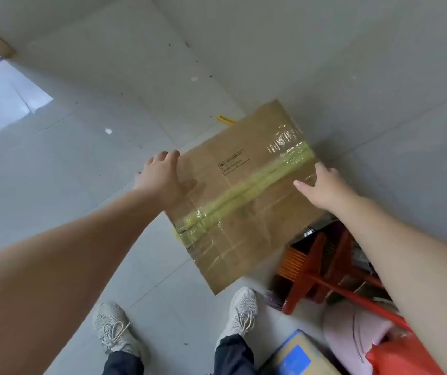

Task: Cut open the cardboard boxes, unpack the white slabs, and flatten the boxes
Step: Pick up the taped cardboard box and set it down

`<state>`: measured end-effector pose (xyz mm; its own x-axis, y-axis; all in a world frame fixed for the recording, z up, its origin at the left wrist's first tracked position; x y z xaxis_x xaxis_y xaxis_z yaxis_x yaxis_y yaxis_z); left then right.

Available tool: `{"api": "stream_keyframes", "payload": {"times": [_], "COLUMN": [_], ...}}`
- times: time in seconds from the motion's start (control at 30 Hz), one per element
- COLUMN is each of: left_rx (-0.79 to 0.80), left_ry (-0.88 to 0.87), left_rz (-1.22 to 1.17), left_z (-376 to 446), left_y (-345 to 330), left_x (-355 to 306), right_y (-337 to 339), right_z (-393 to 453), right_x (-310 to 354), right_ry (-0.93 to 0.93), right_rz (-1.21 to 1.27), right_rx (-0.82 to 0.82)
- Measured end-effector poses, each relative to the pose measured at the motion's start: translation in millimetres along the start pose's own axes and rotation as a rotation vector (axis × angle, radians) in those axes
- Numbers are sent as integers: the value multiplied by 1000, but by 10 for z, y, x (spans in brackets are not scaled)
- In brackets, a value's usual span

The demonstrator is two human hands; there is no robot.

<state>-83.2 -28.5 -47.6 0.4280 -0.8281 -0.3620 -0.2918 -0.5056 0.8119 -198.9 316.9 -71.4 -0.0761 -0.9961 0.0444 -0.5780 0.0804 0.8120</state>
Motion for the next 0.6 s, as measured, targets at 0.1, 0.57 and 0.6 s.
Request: {"api": "stream_keyframes", "payload": {"times": [0.1,0.57,0.6], "left_rx": [11,-32,-21], "left_ry": [98,384,457], "left_rz": [10,-219,-291], "left_z": [46,96,69], "left_y": [-160,-707,-755], "left_x": [269,814,892], "right_y": [-156,-266,-248], "right_z": [201,673,706], "right_x": [-3,-190,-187], "right_ry": [-45,-103,-95], "right_rz": [9,38,60], "right_rx": [-49,-86,-101]}}
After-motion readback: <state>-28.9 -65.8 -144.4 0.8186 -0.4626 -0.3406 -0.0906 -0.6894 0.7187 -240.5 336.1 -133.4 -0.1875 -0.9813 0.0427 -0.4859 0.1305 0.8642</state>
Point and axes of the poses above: each hand's wrist, its own z-axis towards the middle knuckle, its own y-axis out of the back of the hand, x = y × z, the point moved 10 cm from there along z, towards the middle knuckle, and after that the axes turned 3 degrees about -y, right-handed, at the moved point
